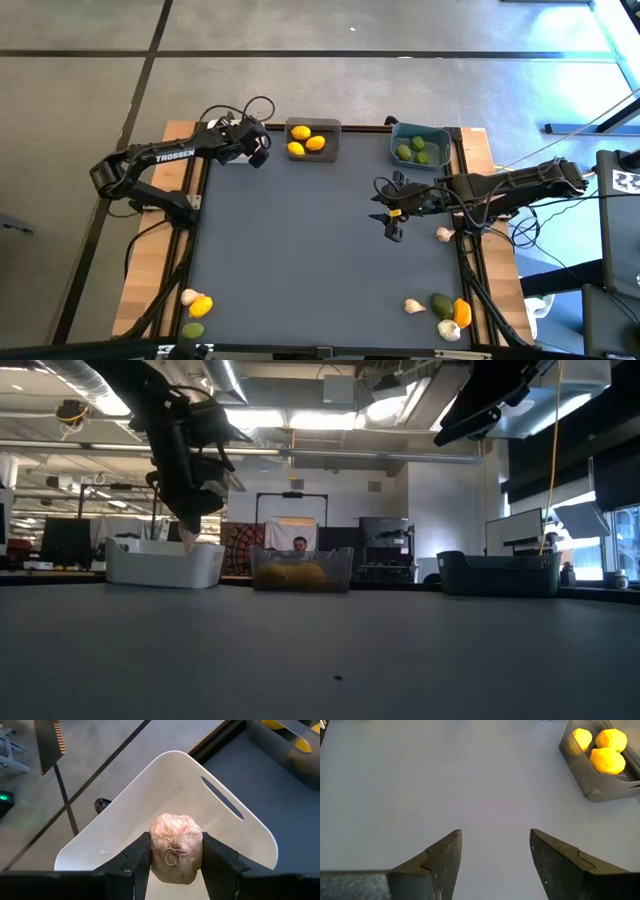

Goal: Sort produce into baskets
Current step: Put the garlic into the white bin, then put the lemon into the black transparent bin

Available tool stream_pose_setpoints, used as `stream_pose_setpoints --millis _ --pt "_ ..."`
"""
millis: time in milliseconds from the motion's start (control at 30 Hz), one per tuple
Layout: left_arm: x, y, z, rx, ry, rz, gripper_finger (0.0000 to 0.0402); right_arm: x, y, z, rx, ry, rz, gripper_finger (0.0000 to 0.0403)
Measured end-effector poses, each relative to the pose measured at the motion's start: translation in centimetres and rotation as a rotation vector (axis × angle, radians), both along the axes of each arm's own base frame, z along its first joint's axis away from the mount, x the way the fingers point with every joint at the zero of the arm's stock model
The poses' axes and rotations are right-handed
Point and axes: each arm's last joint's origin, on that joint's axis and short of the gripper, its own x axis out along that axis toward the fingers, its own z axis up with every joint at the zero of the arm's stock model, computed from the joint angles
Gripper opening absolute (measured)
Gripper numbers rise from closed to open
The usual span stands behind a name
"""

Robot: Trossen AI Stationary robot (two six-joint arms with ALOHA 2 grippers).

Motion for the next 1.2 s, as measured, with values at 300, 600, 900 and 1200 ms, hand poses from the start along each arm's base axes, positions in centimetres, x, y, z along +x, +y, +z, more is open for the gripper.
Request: stream_pose_setpoints --millis 300,600,900,1200 --pt "-0.1 0.0 0.0 -0.005 -0.003 0.007 0.0235 0.0 0.0 0.0 0.0 -0.001 0.0 0.0232" --pt "0.0 -0.1 -0.1 -0.04 -0.053 0.016 0.0262 0.0 0.0 0.0 0.0 -0.001 0.0 0.0232" --pt "1.2 -2.5 1.0 -0.089 -0.066 -0.11 0.0262 0.0 0.0 0.0 0.0 -0.001 0.0 0.0232" --pt "1.7 -7.7 3.9 -0.19 -0.126 -0.315 0.0262 0.0 0.0 0.0 -0.001 0.001 0.001 0.0232"
